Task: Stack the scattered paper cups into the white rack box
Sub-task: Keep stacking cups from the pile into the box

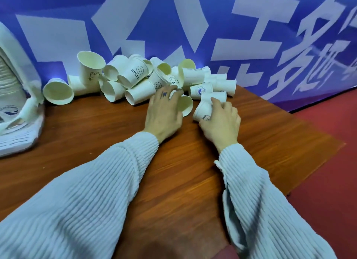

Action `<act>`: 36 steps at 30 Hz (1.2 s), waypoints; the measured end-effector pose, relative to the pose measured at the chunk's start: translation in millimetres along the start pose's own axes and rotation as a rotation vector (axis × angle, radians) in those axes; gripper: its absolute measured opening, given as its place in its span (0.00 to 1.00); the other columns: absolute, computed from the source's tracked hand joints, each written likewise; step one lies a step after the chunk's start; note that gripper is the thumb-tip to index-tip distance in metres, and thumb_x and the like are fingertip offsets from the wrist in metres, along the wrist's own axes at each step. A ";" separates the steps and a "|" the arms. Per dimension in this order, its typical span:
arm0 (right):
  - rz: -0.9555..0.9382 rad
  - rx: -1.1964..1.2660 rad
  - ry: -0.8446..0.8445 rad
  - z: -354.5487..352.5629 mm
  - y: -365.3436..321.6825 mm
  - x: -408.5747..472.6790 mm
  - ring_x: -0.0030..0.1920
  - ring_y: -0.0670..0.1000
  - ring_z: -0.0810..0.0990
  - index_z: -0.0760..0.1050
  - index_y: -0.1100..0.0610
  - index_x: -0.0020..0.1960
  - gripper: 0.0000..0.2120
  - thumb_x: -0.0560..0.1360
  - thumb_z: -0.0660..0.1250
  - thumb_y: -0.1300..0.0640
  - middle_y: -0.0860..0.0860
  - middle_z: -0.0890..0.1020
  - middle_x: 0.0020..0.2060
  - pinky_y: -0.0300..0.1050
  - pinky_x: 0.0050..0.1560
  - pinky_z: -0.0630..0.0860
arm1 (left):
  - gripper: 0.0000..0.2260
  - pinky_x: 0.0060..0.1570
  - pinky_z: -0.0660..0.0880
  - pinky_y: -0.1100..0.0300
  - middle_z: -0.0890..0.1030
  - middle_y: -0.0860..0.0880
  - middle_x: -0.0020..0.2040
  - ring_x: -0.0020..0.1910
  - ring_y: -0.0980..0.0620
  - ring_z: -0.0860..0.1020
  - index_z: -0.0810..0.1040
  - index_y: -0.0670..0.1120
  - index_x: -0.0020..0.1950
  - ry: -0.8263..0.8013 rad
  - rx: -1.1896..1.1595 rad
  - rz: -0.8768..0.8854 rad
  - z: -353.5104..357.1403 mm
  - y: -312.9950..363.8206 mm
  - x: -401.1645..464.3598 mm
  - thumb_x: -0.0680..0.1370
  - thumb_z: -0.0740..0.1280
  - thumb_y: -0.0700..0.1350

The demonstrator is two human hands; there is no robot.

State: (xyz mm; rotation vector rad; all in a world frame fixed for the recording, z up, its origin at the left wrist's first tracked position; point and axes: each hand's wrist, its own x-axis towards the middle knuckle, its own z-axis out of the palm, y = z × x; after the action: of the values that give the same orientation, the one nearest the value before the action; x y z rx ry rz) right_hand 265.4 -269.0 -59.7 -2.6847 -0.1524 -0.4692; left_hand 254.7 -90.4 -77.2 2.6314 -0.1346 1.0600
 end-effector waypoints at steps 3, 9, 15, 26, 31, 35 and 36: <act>-0.048 0.031 -0.006 -0.2 -5.2 -2.5 0.67 0.60 0.71 0.69 0.49 0.74 0.33 0.73 0.74 0.44 0.55 0.70 0.67 0.55 0.69 0.67 | 0.19 0.61 0.68 0.48 0.78 0.49 0.63 0.64 0.44 0.70 0.81 0.48 0.64 0.087 -0.079 0.026 -7.6 13.8 -5.1 0.77 0.61 0.52; -0.114 0.509 -0.131 -8.7 -9.4 -18.0 0.61 0.52 0.78 0.73 0.48 0.69 0.28 0.72 0.76 0.48 0.49 0.77 0.61 0.52 0.60 0.76 | 0.11 0.55 0.68 0.57 0.82 0.46 0.57 0.56 0.47 0.76 0.81 0.44 0.60 -0.166 -0.527 -0.115 -18.9 27.3 -16.9 0.82 0.62 0.45; -0.179 0.652 -0.182 -18.0 -16.5 -30.1 0.58 0.49 0.78 0.68 0.45 0.72 0.33 0.71 0.79 0.50 0.46 0.77 0.62 0.43 0.50 0.74 | 0.09 0.55 0.81 0.39 0.86 0.41 0.48 0.46 0.47 0.83 0.85 0.40 0.51 -0.246 -1.116 -0.603 -65.3 18.6 -21.3 0.78 0.74 0.45; -0.363 0.827 -0.292 -16.6 -121.1 -77.5 0.63 0.37 0.76 0.66 0.46 0.78 0.36 0.74 0.76 0.55 0.41 0.76 0.65 0.43 0.68 0.74 | 0.08 0.42 0.72 0.62 0.81 0.57 0.36 0.37 0.59 0.76 0.80 0.52 0.40 0.263 -0.665 -0.496 -200.8 -65.4 -65.6 0.80 0.71 0.47; -0.370 0.920 -0.275 -12.0 -207.2 -100.3 0.63 0.44 0.77 0.66 0.47 0.77 0.35 0.74 0.77 0.52 0.44 0.76 0.65 0.33 0.58 0.75 | 0.08 0.42 0.75 0.58 0.81 0.55 0.37 0.37 0.58 0.77 0.79 0.51 0.41 0.460 -0.485 -0.486 -267.0 -101.4 -88.3 0.80 0.69 0.49; -0.439 0.909 -0.270 -9.7 -276.0 -113.9 0.66 0.44 0.71 0.64 0.53 0.79 0.37 0.75 0.76 0.51 0.46 0.74 0.68 0.35 0.63 0.66 | 0.08 0.46 0.76 0.52 0.80 0.55 0.37 0.39 0.54 0.77 0.78 0.51 0.41 0.620 -0.327 -0.529 -315.2 -137.0 -108.8 0.79 0.68 0.51; -0.461 0.898 -0.273 -9.1 -293.4 -116.8 0.65 0.44 0.72 0.66 0.55 0.78 0.36 0.75 0.77 0.52 0.47 0.75 0.66 0.34 0.61 0.65 | 0.08 0.47 0.77 0.49 0.81 0.54 0.38 0.41 0.51 0.78 0.78 0.51 0.42 0.648 -0.285 -0.548 -324.5 -146.4 -112.7 0.79 0.67 0.52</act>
State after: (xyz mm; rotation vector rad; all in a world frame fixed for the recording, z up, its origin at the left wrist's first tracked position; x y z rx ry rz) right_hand 102.1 -9.9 17.9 -1.7935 -0.8488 -0.0995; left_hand -12.8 146.4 31.4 1.7976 0.5033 1.4679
